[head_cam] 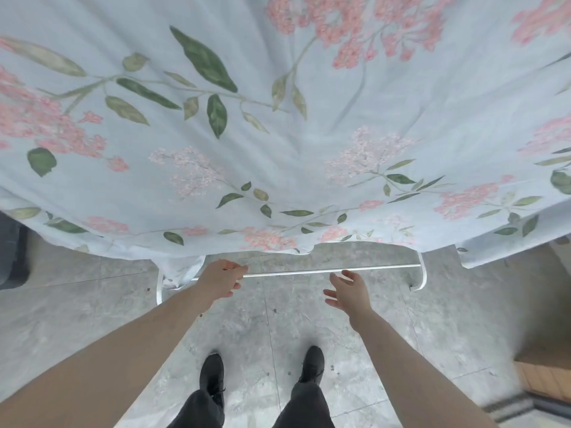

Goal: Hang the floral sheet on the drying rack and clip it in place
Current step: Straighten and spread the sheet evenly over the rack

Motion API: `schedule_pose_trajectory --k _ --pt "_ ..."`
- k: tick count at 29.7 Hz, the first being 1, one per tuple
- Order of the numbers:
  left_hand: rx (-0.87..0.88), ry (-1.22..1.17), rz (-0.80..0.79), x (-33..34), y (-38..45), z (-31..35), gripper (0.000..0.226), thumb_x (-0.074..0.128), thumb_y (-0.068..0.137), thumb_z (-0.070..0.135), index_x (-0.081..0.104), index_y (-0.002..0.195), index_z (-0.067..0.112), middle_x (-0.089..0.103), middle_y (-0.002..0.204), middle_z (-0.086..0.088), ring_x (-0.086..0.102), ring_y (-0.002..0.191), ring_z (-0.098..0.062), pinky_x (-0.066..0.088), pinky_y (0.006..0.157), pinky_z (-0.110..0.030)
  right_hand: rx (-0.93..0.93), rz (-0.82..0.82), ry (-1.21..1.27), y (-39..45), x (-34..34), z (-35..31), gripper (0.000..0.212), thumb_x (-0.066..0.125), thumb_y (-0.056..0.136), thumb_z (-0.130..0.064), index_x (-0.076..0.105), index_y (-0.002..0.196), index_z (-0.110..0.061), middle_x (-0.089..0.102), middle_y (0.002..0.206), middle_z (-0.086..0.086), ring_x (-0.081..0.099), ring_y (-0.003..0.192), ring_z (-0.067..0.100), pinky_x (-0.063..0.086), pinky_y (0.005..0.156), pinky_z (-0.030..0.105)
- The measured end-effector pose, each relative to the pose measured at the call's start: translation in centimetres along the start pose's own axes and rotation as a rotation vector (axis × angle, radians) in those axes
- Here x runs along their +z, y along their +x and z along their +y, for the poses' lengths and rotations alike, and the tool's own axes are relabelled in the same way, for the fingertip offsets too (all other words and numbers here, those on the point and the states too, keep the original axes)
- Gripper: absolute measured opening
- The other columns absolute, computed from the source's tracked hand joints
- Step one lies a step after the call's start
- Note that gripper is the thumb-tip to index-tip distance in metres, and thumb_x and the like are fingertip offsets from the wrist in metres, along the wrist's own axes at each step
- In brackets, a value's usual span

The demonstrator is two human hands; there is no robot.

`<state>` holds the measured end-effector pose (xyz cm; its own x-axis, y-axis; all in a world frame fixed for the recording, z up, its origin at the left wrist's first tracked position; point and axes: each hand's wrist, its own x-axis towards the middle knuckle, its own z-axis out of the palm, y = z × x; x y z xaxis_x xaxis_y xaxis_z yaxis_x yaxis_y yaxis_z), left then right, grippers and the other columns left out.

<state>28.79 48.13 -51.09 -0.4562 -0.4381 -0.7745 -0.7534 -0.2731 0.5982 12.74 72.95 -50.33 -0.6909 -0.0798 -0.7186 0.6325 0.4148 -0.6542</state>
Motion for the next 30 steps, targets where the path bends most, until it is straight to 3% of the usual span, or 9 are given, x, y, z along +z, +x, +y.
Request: schedule_pose_trajectory --k 8,13,21,30 --pt "0.064 -0.062 0.001 10.6 0.4 7.3 0.024 0.068 0.099 0.033 0.066 0.113 0.013 0.07 0.106 -0.003 0.067 0.082 -0.015 0.059 0.08 -0.032 -0.01 -0.02 0.057 4.3 -9.5 -3.4 0.057 0.068 0.099 -0.027 0.041 0.148 -0.012 0.057 0.134 0.008 0.075 0.094 0.029 0.063 0.071 0.037" --pt "0.05 -0.099 0.026 20.1 0.6 10.7 0.029 0.07 0.098 0.032 0.066 0.116 0.01 0.07 0.102 -0.002 0.067 0.079 -0.015 0.058 0.073 -0.028 0.005 -0.019 0.116 8.9 -18.1 -6.1 0.06 0.066 0.101 -0.027 0.038 0.151 -0.012 0.054 0.134 0.008 0.074 0.093 0.029 0.062 0.074 0.038" --pt "-0.003 -0.136 -0.014 27.4 1.8 11.8 0.034 0.071 0.095 0.036 0.065 0.119 0.013 0.072 0.109 -0.003 0.071 0.083 -0.016 0.058 0.07 -0.029 0.049 0.017 0.106 13.0 -23.7 -8.1 0.063 0.066 0.1 -0.027 0.036 0.154 -0.013 0.054 0.132 0.009 0.074 0.089 0.026 0.064 0.06 0.031" --pt "-0.057 -0.187 0.002 31.2 5.8 14.1 0.042 0.071 0.096 0.035 0.056 0.13 0.017 0.069 0.113 -0.003 0.074 0.09 -0.017 0.061 0.073 -0.03 0.083 0.056 0.123 18.1 -27.4 -8.3 0.069 0.063 0.102 -0.024 0.026 0.161 -0.017 0.053 0.131 0.008 0.073 0.096 0.028 0.062 0.077 0.038"
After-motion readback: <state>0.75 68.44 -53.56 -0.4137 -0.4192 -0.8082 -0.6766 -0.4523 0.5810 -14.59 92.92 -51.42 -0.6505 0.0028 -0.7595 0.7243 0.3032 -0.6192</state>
